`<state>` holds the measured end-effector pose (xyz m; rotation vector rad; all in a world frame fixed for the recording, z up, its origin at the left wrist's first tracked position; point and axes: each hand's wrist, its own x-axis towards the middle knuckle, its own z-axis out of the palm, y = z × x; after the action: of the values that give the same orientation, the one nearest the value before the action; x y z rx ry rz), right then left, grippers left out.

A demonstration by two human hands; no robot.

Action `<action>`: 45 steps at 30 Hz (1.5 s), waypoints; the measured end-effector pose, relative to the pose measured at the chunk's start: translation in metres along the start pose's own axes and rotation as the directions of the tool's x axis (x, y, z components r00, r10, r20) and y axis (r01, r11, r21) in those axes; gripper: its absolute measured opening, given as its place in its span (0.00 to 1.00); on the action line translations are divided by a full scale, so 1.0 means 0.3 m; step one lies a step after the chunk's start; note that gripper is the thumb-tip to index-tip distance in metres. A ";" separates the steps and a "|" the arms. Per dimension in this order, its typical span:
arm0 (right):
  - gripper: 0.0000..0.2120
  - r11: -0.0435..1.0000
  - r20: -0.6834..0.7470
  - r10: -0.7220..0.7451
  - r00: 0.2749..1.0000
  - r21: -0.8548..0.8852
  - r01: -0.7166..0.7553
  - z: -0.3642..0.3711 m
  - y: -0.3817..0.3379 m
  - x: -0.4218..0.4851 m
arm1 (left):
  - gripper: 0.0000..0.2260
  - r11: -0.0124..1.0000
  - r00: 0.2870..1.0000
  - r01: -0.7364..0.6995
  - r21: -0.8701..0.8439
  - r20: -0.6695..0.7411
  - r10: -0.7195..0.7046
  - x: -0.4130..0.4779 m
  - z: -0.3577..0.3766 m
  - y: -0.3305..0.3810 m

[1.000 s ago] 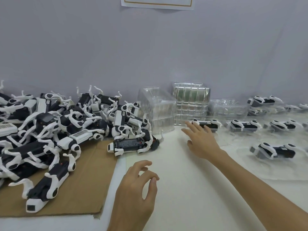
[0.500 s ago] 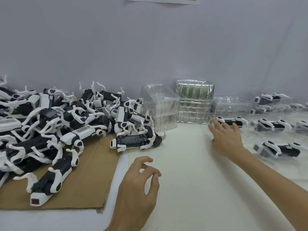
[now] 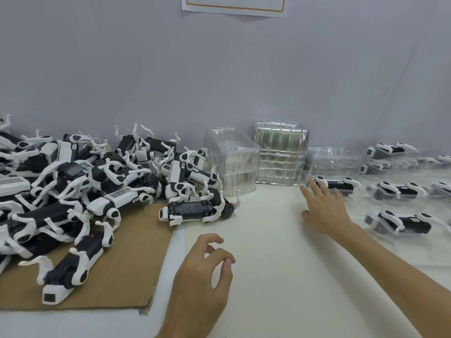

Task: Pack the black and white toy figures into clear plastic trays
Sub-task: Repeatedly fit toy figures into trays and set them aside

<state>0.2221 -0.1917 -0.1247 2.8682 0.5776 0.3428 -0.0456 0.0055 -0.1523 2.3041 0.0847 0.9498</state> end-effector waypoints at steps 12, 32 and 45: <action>0.25 0.865 -0.412 -0.055 0.910 0.435 0.249 -0.263 -0.260 0.123 | 0.11 0.999 0.999 -0.041 0.012 0.002 0.040 0.001 0.026 -0.014; 0.08 0.710 -0.603 -0.080 0.794 0.524 0.469 -0.400 -0.380 0.049 | 0.07 0.987 0.989 0.080 -0.141 0.135 -0.060 0.009 0.009 -0.015; 0.11 -0.171 -0.337 0.251 0.908 0.907 0.384 -0.433 -0.389 -0.421 | 0.29 0.932 0.981 0.192 -0.307 0.098 -0.170 -0.003 -0.005 0.019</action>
<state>0.0333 -0.1180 -0.0518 4.2621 1.8982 0.7965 -0.0482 0.0016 -0.1489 1.9922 0.1064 0.7296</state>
